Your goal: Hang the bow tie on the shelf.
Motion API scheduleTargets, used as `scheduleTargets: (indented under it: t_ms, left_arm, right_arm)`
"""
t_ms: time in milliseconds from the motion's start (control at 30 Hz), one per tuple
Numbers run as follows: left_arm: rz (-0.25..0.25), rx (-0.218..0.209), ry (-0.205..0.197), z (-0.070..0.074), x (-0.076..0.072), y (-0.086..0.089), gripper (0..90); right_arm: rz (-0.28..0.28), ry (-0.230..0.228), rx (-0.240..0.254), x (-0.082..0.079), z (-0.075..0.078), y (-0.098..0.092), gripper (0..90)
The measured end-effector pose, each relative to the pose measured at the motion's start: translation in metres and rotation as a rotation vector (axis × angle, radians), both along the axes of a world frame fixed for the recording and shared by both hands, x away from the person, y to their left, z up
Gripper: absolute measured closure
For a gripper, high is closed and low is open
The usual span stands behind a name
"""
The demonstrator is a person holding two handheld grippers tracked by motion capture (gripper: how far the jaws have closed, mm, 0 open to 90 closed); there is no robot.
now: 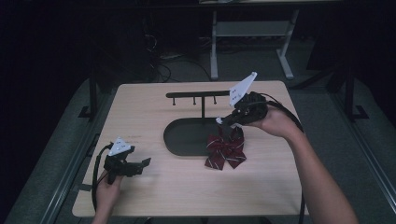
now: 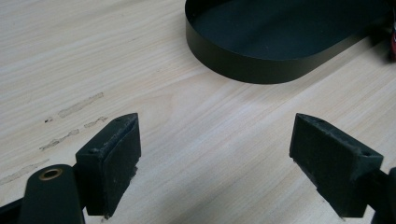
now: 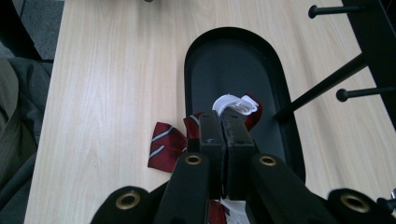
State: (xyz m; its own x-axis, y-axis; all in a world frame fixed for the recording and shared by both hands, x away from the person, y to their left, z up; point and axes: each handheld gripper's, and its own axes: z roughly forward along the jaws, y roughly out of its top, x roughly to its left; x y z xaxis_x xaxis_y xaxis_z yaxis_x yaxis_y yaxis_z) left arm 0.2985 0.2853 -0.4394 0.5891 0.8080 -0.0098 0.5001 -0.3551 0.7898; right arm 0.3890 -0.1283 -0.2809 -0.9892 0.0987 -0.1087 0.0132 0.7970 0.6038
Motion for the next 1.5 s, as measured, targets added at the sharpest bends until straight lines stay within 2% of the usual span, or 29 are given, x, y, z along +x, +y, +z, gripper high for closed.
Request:
scheduleTargets:
  t_ms: [800,1500]
  left_arm:
    - [0.013,-0.017,-0.001,0.000,-0.001,0.006,16.3]
    - [0.017,-0.024,0.001,0.001,-0.002,0.008,16.3]
  right_arm:
    - [0.007,0.005,-0.006,0.025,0.014,0.013,88.1]
    - [0.003,0.019,-0.017,0.046,0.018,0.019,88.1]
